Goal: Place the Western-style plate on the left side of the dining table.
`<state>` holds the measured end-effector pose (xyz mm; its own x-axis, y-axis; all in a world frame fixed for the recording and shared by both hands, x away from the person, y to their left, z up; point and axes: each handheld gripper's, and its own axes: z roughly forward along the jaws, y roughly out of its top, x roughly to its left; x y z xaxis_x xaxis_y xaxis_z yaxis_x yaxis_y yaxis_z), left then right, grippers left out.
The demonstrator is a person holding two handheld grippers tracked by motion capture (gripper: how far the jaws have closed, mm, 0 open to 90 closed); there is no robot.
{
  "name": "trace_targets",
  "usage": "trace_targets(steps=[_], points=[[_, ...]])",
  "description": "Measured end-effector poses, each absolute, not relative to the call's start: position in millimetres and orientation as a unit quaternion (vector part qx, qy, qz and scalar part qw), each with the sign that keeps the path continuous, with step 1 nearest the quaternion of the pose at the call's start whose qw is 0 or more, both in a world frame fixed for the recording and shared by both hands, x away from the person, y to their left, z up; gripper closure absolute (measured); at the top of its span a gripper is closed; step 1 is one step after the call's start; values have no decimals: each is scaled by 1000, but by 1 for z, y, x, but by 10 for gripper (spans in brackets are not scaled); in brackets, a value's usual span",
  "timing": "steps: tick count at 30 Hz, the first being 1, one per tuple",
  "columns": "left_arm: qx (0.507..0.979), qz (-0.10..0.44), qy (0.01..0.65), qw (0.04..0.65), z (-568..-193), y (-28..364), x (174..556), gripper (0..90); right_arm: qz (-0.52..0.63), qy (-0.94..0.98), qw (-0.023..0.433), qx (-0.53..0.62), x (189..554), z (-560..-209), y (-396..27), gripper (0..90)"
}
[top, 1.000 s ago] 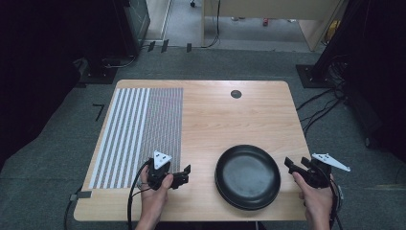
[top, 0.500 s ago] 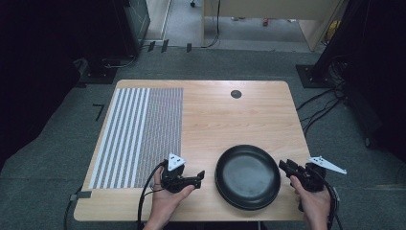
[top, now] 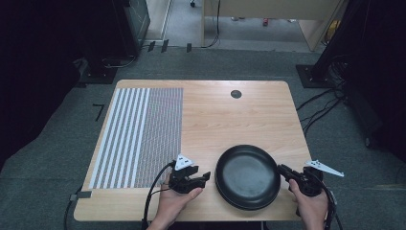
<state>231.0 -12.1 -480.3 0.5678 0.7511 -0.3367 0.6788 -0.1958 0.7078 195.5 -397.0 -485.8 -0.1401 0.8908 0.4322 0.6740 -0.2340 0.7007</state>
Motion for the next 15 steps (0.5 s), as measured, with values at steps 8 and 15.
trace_targets(steps=[8,15], points=[[771,24,444,456,-480,-21,227,523,451,595,114,656,193,-490,-398,819],[779,22,436,450,-485,-29,223,572,450,597,113,655,192,-492,-394,845]])
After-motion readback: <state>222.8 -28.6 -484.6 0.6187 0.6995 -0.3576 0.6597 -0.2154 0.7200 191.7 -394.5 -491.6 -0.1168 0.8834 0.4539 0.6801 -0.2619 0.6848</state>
